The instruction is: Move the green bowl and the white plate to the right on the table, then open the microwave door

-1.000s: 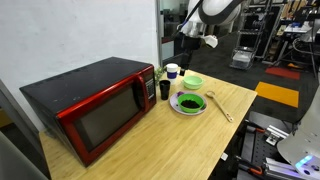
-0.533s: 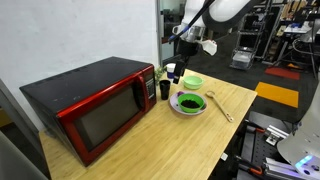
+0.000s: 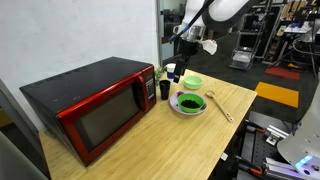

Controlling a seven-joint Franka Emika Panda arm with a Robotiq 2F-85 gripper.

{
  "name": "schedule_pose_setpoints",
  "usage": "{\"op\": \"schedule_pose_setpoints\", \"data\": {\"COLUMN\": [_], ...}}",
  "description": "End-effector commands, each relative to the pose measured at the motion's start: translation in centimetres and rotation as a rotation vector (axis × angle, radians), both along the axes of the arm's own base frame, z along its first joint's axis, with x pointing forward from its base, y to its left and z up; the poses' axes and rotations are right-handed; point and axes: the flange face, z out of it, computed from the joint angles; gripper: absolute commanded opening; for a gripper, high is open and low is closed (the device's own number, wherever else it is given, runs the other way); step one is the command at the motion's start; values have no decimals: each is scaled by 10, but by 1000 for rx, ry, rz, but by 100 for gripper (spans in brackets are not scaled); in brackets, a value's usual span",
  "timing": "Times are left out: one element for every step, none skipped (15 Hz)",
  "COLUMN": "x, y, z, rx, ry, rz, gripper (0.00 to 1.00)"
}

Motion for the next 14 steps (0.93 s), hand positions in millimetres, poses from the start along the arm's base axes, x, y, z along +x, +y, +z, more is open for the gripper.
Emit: {"op": "schedule_pose_setpoints", "data": {"x": [0, 0, 0, 0, 4, 8, 12, 19, 26, 33, 42, 50, 59, 67], "y": [0, 0, 0, 0, 1, 3, 5, 9, 12, 15, 19, 21, 26, 29], "z": [1, 1, 1, 1, 0, 1, 1, 1, 0, -1, -4, -6, -9, -12], "rx": [0, 0, 0, 0, 1, 2, 6, 7, 8, 7, 6, 7, 1, -3], "ry": [1, 1, 1, 1, -1, -1, 0, 0, 2, 2, 5, 9, 3, 6], "rz": [0, 0, 0, 0, 7, 10, 11, 9, 8, 6, 6, 5, 4, 3], "gripper": [100, 100, 100, 100, 100, 100, 100, 100, 100, 100, 100, 100, 100, 100]}}
